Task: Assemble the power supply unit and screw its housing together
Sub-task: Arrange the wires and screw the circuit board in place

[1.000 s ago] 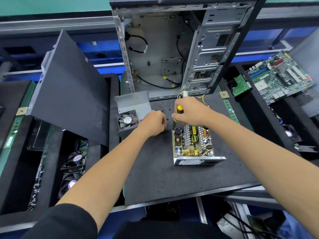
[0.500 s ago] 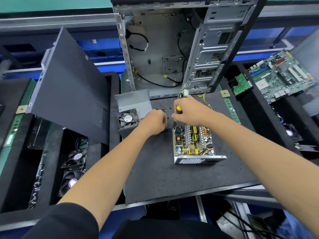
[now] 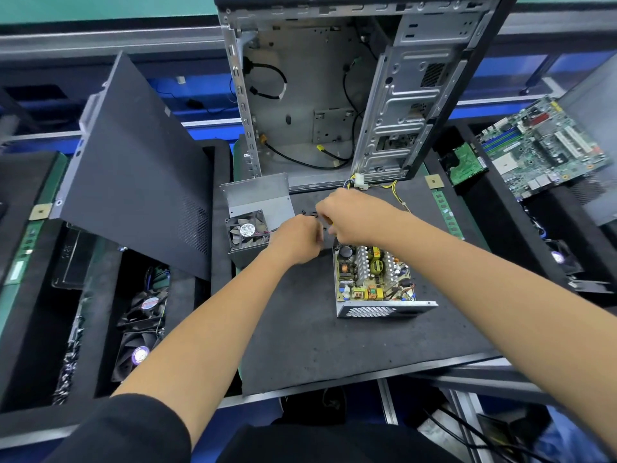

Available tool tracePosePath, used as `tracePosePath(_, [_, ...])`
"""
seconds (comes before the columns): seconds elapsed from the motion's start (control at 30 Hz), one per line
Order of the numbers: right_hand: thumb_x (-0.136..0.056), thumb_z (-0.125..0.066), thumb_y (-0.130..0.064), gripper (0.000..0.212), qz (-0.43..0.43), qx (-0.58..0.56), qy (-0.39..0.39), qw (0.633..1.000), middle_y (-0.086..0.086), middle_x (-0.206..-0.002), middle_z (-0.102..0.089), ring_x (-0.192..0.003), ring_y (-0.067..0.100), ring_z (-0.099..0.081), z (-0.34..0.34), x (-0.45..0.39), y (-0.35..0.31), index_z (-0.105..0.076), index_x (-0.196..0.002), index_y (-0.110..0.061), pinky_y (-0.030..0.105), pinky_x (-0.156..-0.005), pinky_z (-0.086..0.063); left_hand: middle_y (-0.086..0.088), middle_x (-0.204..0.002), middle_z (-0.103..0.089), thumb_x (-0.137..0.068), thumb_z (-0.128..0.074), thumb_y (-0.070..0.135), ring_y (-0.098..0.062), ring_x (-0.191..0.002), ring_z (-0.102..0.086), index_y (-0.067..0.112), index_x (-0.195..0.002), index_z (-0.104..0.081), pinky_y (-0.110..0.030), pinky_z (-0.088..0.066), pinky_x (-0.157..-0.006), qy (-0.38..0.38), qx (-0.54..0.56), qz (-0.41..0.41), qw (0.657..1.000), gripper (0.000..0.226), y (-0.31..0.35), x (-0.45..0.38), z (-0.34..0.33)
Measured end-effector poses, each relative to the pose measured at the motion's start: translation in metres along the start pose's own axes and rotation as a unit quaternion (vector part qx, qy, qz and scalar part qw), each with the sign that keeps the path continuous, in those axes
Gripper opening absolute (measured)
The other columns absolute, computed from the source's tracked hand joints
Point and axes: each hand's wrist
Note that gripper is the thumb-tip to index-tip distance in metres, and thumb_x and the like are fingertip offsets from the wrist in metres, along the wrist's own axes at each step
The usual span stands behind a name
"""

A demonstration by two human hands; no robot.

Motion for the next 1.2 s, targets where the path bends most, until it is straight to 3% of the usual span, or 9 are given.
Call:
tracePosePath(0.2, [-0.098, -0.049, -0.032, 0.026, -0.004, 0.127, 0.007, 0.992, 0.013, -0.102, -0.06, -0.087, 0.032, -0.06, 0.003, 0.001, -0.005, -0.056, -0.105, -0.008, 0.033, -0.062, -0.038, -0.015, -0.092, -0.066, -0.088, -0.052, 0.023, -0.036, -0.086, -0.061, 0.009, -0.084, -0.058, -0.032, -0.039, -0.063, 0.02, -0.008, 0.0, 1.0, 0.016, -0.001, 0.0, -0.003])
tracePosePath(0.27, [-0.096, -0.048, -0.029, 0.029, -0.006, 0.087, -0.03, 0.996, 0.013, -0.11, -0.051, -0.08, 0.029, -0.057, 0.008, 0.003, -0.008, -0.049, -0.114, -0.006, 0.033, -0.06, -0.037, -0.014, -0.094, -0.067, -0.087, -0.055, 0.025, -0.035, -0.088, -0.062, 0.007, -0.092, -0.062, -0.032, -0.041, -0.064, 0.012, -0.016, -0.001, 1.0, 0.02, 0.0, -0.001, -0.003])
tracePosePath(0.37, [-0.09, -0.051, -0.014, 0.015, 0.013, 0.034, -0.079, 0.996, 0.009, -0.104, -0.04, -0.065, 0.017, -0.041, 0.019, 0.004, -0.008, -0.044, -0.102, -0.008, 0.026, -0.055, -0.03, -0.01, -0.091, -0.069, -0.083, -0.06, 0.025, -0.032, -0.087, -0.063, 0.013, -0.084, -0.067, -0.031, -0.045, -0.066, -0.005, -0.019, -0.004, 1.0, 0.013, 0.0, 0.0, -0.002])
tracePosePath(0.53, [-0.095, -0.052, -0.012, 0.003, 0.005, 0.127, -0.008, 0.992, 0.012, -0.089, -0.057, -0.087, 0.03, -0.062, 0.009, 0.003, -0.007, -0.053, -0.093, -0.011, 0.03, -0.06, -0.036, -0.005, -0.102, -0.069, -0.082, -0.064, 0.024, -0.028, -0.096, -0.063, 0.02, -0.088, -0.071, -0.032, -0.05, -0.077, -0.011, -0.017, -0.005, 1.0, 0.01, -0.001, -0.001, -0.002])
tracePosePath(0.67, [-0.1, -0.043, -0.02, 0.02, -0.027, 0.15, 0.007, 0.988, 0.013, -0.105, -0.061, -0.092, 0.031, -0.062, 0.006, 0.006, -0.002, -0.056, -0.107, -0.007, 0.034, -0.064, -0.04, -0.006, -0.102, -0.069, -0.082, -0.065, 0.025, -0.028, -0.097, -0.062, 0.019, -0.088, -0.07, -0.035, -0.051, -0.08, -0.012, -0.022, -0.007, 1.0, 0.01, 0.001, -0.002, -0.001])
tracePosePath(0.8, [-0.089, -0.052, -0.011, 0.021, -0.013, 0.05, -0.074, 0.996, 0.011, -0.107, -0.042, -0.069, 0.023, -0.048, 0.015, 0.008, -0.003, -0.045, -0.108, -0.005, 0.029, -0.056, -0.032, -0.007, -0.1, -0.069, -0.082, -0.064, 0.025, -0.028, -0.097, -0.062, 0.018, -0.088, -0.069, -0.032, -0.049, -0.076, -0.016, -0.022, -0.006, 1.0, 0.01, 0.002, -0.002, 0.0])
tracePosePath(0.93, [-0.091, -0.054, -0.011, 0.007, -0.009, 0.103, -0.006, 0.995, 0.015, -0.1, -0.057, -0.086, 0.03, -0.06, 0.012, 0.009, -0.005, -0.054, -0.097, -0.008, 0.031, -0.061, -0.037, -0.004, -0.103, -0.069, -0.082, -0.065, 0.025, -0.026, -0.099, -0.061, 0.022, -0.087, -0.069, -0.029, -0.045, -0.077, -0.018, -0.013, 0.003, 1.0, 0.007, 0.002, -0.002, 0.0])
tracePosePath(1.07, [-0.1, -0.042, -0.021, 0.022, -0.03, 0.161, 0.027, 0.986, 0.013, -0.103, -0.062, -0.094, 0.032, -0.063, 0.006, 0.011, -0.001, -0.059, -0.103, -0.008, 0.034, -0.065, -0.038, -0.003, -0.101, -0.069, -0.081, -0.065, 0.026, -0.025, -0.098, -0.062, 0.028, -0.076, -0.061, -0.028, -0.044, -0.075, -0.022, -0.011, 0.009, 1.0, 0.006, 0.004, -0.001, 0.001])
tracePosePath(1.2, [-0.096, -0.049, -0.023, 0.018, -0.028, 0.041, -0.057, 0.997, 0.013, -0.113, -0.048, -0.081, 0.028, -0.058, 0.012, 0.013, 0.002, -0.044, -0.105, -0.008, 0.033, -0.059, -0.036, -0.006, -0.097, -0.07, -0.08, -0.064, 0.027, -0.028, -0.094, -0.062, 0.026, -0.074, -0.06, -0.027, -0.041, -0.07, -0.017, -0.01, 0.01, 1.0, 0.007, 0.005, -0.001, 0.001])
Point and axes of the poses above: each hand's wrist, its own x-axis away from the middle knuckle, its own z-axis out of the back of the hand, y = z × x
